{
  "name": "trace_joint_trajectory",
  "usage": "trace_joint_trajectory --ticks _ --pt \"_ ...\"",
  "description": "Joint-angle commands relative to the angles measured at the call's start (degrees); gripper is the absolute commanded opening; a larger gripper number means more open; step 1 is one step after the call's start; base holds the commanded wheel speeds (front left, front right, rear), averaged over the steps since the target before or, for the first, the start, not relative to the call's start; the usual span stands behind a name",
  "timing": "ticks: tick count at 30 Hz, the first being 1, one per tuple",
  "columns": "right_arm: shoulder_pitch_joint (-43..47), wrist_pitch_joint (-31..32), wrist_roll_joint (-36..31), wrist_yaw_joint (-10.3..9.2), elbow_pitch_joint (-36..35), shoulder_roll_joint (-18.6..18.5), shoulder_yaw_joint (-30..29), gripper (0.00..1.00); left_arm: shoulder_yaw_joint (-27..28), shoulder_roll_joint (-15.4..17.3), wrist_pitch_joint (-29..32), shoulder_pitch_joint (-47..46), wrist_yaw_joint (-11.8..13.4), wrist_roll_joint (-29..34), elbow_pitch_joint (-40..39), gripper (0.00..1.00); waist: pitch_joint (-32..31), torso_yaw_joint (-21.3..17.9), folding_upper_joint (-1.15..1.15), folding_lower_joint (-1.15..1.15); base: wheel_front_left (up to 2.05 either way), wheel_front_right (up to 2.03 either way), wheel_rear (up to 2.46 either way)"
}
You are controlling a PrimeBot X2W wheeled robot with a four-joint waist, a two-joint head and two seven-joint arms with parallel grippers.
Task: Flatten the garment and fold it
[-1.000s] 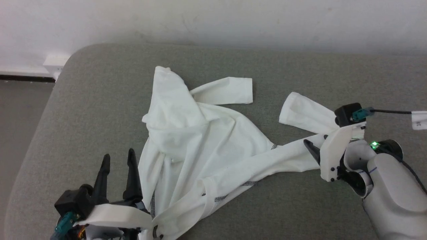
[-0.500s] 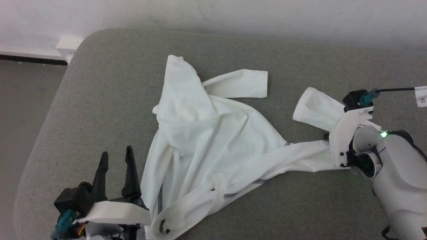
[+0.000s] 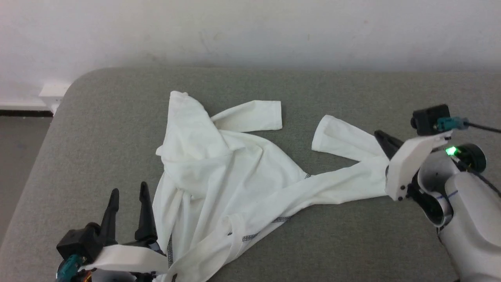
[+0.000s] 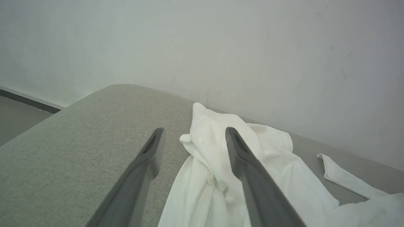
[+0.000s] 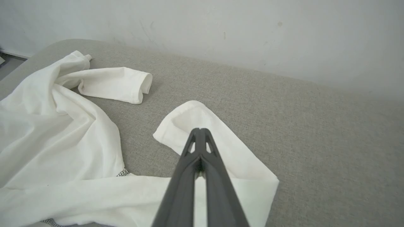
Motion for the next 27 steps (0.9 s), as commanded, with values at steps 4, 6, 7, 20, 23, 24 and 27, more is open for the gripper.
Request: trace_joint_trajectory --ticks 4,6,7,20,23,24,27 --pt "5.0 0.45 -0.31 -0.04 -3.53 -0.73 0.06 0.0 0.29 0.65 0.49 1.09 0.69 0.4 -0.78 1.0 -2.36 -2.63 0.0 0.0 0.0 0.0 0.0" --pt "6.55 1.38 -0.34 -0.04 -4.62 -1.07 0.01 0.0 0.2 0.71 0.69 1.34 0.82 0.38 -0.99 1.0 -2.39 -2.78 0.0 0.0 0.0 0.0 0.0" --pt "7.07 1.8 -0.26 -0.04 -5.13 -1.15 0.02 0.0 0.15 0.72 0.77 1.45 0.88 0.37 -1.08 1.0 -2.35 -2.8 0.0 0.0 0.0 0.0 0.0" --pt "0.72 8.17 0.66 -0.04 -1.19 -5.53 8.66 1.0 -1.28 -0.49 0.69 -0.93 0.12 -0.36 -0.79 1.0 2.01 2.04 0.0 0.0 0.0 0.0 0.0" --pt "-2.32 11.21 2.48 -0.04 1.03 -7.31 13.08 1.0 -1.74 -0.98 0.46 -2.15 -0.46 -0.47 0.09 1.0 3.44 4.03 0.0 0.0 0.0 0.0 0.0" --pt "-3.32 12.32 3.26 -0.04 1.71 -7.95 14.65 1.0 -1.87 -1.18 0.37 -2.5 -0.64 -0.49 0.37 1.0 3.89 4.6 0.0 0.0 0.0 0.0 0.0" --pt "-6.12 15.28 5.51 -0.04 3.37 -9.86 19.1 1.0 -2.26 -1.71 0.12 -3.61 -1.23 -0.45 1.18 1.0 5.23 6.18 0.0 0.0 0.0 0.0 0.0"
